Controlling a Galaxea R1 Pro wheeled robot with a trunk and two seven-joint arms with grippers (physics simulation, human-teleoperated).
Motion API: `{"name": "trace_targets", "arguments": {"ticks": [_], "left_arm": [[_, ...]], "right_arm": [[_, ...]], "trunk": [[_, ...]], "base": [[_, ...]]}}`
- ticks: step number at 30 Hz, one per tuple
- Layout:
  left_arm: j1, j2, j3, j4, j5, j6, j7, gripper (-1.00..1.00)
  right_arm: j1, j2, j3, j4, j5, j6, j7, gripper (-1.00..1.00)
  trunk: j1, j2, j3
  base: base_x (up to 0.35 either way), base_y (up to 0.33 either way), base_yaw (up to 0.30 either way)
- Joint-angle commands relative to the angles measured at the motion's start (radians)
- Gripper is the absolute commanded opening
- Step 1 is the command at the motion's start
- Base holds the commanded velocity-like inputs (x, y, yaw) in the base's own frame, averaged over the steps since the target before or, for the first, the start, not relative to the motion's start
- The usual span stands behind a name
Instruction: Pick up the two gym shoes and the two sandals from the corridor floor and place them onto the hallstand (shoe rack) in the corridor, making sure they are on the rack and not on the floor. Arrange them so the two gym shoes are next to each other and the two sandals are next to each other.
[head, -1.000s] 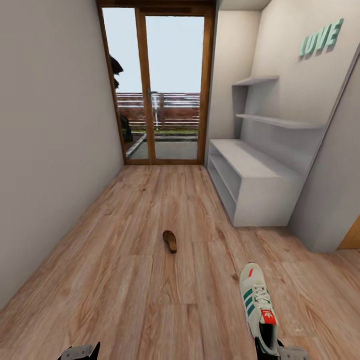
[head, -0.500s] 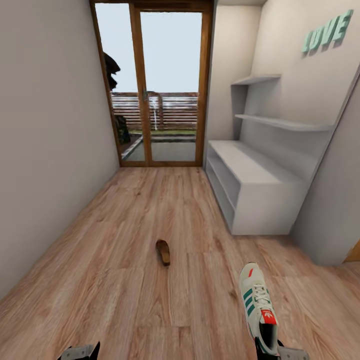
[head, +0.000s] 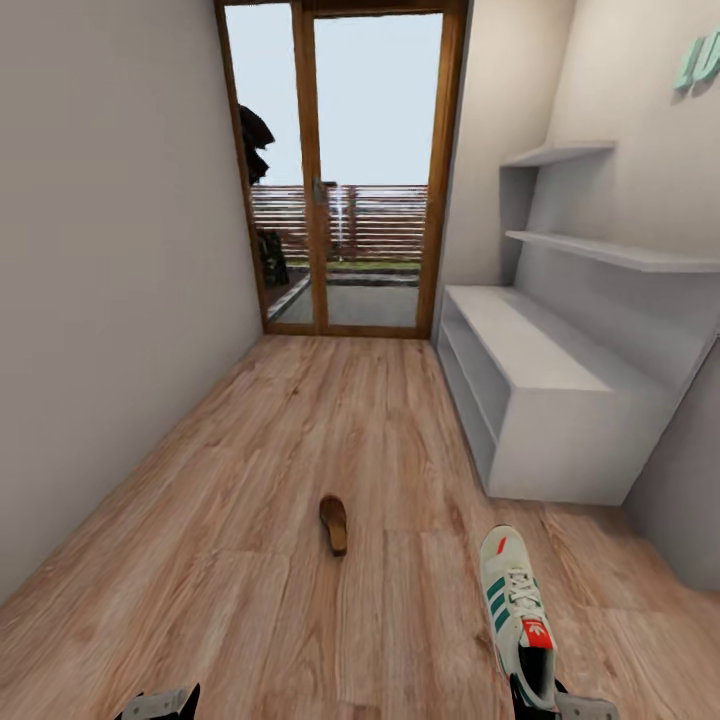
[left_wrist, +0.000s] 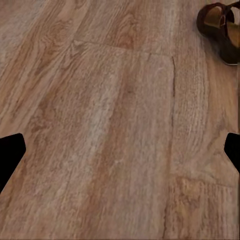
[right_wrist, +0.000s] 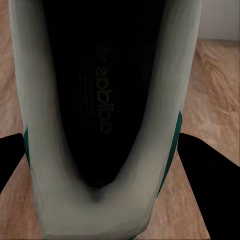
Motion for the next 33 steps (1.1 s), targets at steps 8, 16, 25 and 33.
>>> {"name": "trace_targets", "arguments": {"ticks": [8,16,25,33], "left_arm": [[-0.001,0.001,0.006,0.001,0.007,0.001,-0.009,1.00],[-0.007,-0.016,0.000,0.013,0.000,0.005,0.156,1.00],[-0.015,-0.024,-0.004,0.013,-0.005,0.007,0.205,1.00],[-0.047,-0.025,-0.008,0.013,-0.006,0.018,0.265,1.00]], "right_arm": [[-0.001,0.000,0.004,0.001,-0.008,-0.002,0.002,-1.00],[-0.003,0.113,0.278,-0.203,0.039,0.185,0.006,-1.00],[-0.029,0.218,0.375,-0.556,0.077,0.597,0.009,-1.00],[-0.160,0.276,0.478,-0.695,0.076,0.861,0.017,-1.00]], "trunk": [[0.000,0.000,-0.001],[0.000,0.000,-0.001],[0.000,0.000,-0.001],[0.000,0.000,-0.001]], "base": [[0.225,-0.203,0.007],[0.222,-0.206,0.000],[0.225,-0.205,0.000],[0.230,-0.178,0.000]]}}
